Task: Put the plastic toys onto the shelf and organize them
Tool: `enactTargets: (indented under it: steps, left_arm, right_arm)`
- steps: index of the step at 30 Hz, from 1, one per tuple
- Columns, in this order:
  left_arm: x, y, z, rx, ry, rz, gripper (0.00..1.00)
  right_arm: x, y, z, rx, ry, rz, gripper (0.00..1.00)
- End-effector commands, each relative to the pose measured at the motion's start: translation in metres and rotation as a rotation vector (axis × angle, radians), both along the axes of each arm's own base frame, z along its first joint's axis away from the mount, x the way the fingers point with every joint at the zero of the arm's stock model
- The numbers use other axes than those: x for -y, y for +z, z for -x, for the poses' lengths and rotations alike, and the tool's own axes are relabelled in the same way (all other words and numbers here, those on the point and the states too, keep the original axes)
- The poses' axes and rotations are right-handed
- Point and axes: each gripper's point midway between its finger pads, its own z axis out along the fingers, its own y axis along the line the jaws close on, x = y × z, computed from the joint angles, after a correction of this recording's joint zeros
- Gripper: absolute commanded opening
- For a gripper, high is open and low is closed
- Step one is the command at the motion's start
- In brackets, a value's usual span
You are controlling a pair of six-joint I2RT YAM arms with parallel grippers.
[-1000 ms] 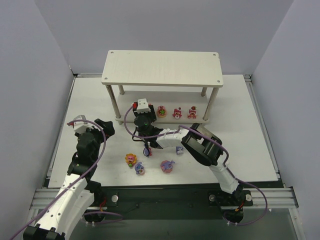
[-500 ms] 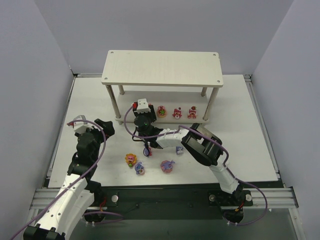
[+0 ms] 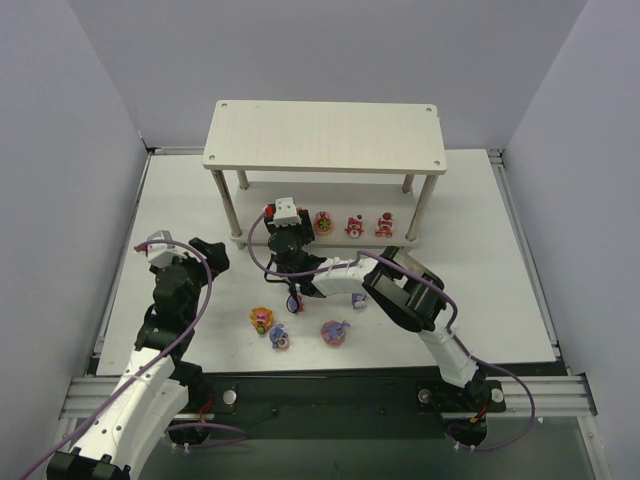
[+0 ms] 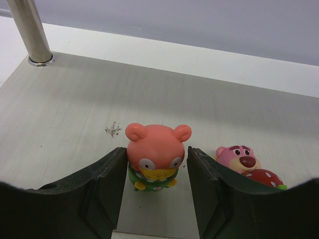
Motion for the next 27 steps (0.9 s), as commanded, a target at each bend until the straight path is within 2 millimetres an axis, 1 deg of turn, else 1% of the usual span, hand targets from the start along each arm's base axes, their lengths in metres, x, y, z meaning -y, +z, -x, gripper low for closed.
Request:
enactTargets:
  steps: [1, 7, 10, 14, 25, 27]
  left_arm:
    - [-0.003, 0.014, -0.004, 0.050, 0.015, 0.011, 0.97]
    - [-0.003, 0.014, -0.004, 0.052, 0.016, 0.009, 0.97]
    - [-0.004, 0.015, -0.004, 0.053, 0.017, 0.010, 0.97]
    - [-0.004, 0.015, -0.004, 0.052, 0.017, 0.008, 0.97]
    - [-0.003, 0.015, -0.003, 0.053, 0.016, 0.010, 0.97]
    - [-0.004, 0.014, -0.004, 0.050, 0.017, 0.009, 0.97]
  right_arm:
    - [0.003, 0.018, -0.002, 0.034, -0.038, -0.056, 0.51]
    - [0.003, 0.018, -0.002, 0.033, -0.045, -0.054, 0.51]
    - [0.004, 0.019, -0.002, 0.034, -0.046, -0.056, 0.55]
    - [0.004, 0.023, -0.002, 0.040, -0.045, -0.062, 0.63]
    - [0.005, 0.027, -0.001, 0.047, -0.047, -0.064, 0.68]
    - [0.006, 0.029, 0.000, 0.050, -0.046, -0.066, 0.71]
